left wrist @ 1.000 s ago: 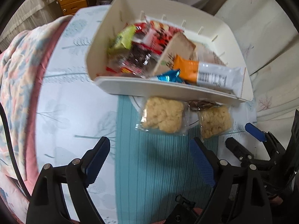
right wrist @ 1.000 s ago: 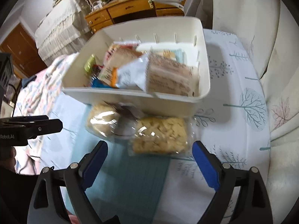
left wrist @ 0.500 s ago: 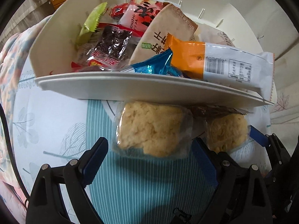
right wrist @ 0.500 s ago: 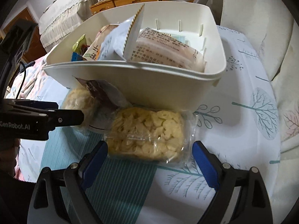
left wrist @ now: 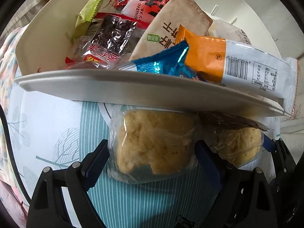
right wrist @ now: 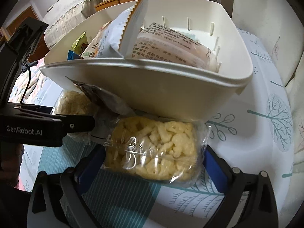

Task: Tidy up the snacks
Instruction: 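Grasp a clear cracker pack with the left tool while the right tool grasps the other cracker pack, then lift both cracker packs and drop them into the tray with both tools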

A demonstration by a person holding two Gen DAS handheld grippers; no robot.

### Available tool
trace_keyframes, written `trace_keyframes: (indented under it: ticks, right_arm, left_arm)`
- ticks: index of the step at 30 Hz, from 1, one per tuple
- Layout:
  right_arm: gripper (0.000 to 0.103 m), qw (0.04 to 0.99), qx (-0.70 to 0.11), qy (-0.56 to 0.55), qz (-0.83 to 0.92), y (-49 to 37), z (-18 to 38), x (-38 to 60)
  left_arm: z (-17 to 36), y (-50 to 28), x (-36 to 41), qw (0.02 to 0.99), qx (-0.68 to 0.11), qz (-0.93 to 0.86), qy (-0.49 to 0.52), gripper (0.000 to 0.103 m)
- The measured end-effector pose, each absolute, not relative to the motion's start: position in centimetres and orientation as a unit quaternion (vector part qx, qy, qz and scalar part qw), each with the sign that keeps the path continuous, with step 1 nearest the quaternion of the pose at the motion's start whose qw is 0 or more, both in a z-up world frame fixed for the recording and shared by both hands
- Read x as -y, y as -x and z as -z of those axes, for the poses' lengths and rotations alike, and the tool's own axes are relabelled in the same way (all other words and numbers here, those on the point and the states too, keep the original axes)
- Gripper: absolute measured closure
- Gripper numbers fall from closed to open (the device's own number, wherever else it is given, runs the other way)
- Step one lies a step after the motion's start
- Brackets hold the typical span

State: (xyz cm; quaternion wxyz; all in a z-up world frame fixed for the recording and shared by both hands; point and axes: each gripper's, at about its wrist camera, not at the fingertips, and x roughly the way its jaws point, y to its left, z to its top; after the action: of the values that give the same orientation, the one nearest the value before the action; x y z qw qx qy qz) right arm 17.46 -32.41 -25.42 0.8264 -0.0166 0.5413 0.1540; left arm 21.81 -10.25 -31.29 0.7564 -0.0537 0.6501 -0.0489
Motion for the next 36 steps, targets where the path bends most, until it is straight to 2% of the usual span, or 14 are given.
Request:
trace_keyframes:
  ticks: [2,4,6,7,9,12,23,30,36]
  right_arm:
    - [0.004,0.825,-0.543,0.017,-0.154,-17.4,25.4,32.5]
    - [0.012,0.825,-0.543,0.020,-0.158,-17.4,25.3,32.3]
    - [0.013,0.821,-0.549,0.017,-0.157,-17.4,25.2,32.4]
    - [0.013,0.820,-0.551,0.016,-0.155,-17.6,25.1,31.9]
    - [0.013,0.817,-0.557,0.014,-0.149,-17.9,24.8,31.4]
    - [0.014,0.808,-0.571,0.012,-0.143,-18.0,24.7,30.8]
    - [0.014,0.764,-0.632,-0.027,-0.131,-17.4,24.6,27.8]
    - [0.014,0.733,-0.663,-0.073,-0.136,-16.5,23.9,24.5]
    - [0.014,0.739,-0.651,-0.081,-0.154,-16.6,21.1,20.9]
  left_arm:
    - [31.4,-21.8,10.6,0.760,-0.647,0.050,0.046,0.023]
    - [31.0,-21.9,11.7,0.761,-0.647,0.038,0.030,0.032]
    - [30.9,-21.8,12.2,0.761,-0.648,0.023,0.004,0.046]
    - [30.8,-22.0,12.4,0.761,-0.648,0.022,0.001,0.048]
    - [30.6,-22.0,12.2,0.759,-0.650,0.023,0.005,0.063]
    - [30.6,-22.0,11.4,0.750,-0.660,0.029,0.022,0.069]
    - [29.7,-19.9,9.2,0.724,-0.689,0.040,0.016,0.071]
    - [26.4,-19.2,7.2,0.728,-0.683,0.060,0.001,0.071]
    - [22.1,-20.1,5.5,0.741,-0.667,0.080,-0.013,0.071]
